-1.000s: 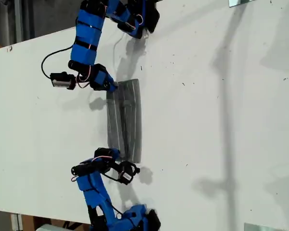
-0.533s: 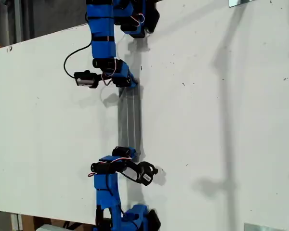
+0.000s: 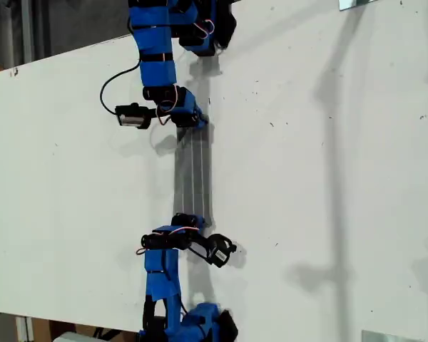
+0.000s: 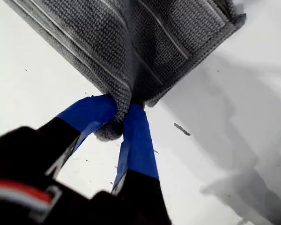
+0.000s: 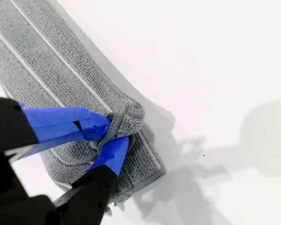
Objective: Grasp corners of a square towel and fold twice.
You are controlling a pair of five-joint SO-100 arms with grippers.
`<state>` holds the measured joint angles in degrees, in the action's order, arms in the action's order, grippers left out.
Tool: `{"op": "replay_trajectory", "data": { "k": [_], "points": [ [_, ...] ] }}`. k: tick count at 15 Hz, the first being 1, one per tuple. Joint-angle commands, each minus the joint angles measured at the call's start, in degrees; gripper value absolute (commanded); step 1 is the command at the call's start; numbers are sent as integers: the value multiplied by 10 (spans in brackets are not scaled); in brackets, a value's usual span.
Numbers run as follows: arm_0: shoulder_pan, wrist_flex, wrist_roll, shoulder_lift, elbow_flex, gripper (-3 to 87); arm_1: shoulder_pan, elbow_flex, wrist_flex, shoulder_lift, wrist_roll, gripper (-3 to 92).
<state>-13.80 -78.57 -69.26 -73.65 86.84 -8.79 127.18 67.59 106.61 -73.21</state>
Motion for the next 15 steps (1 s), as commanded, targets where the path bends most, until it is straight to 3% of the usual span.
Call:
{"op": "replay_trajectory", "data": {
  "k": [1, 6, 13, 14, 15],
  "points": [
    [-52, -31, 27, -42, 12, -4, -10, 0, 7, 22, 9, -1],
    [-134, -17, 87, -53, 80, -4, 39, -23, 18, 21, 4, -1],
    [-84, -18, 66, -50, 80, 4, 35, -17, 31, 23, 0, 2],
    [-72, -27, 66, -43, 61, 92, 36, -18, 33, 26, 0, 113],
    [-55, -36, 66, -40, 38, 244, 37, -24, 35, 27, 2, 174]
  ]
}}
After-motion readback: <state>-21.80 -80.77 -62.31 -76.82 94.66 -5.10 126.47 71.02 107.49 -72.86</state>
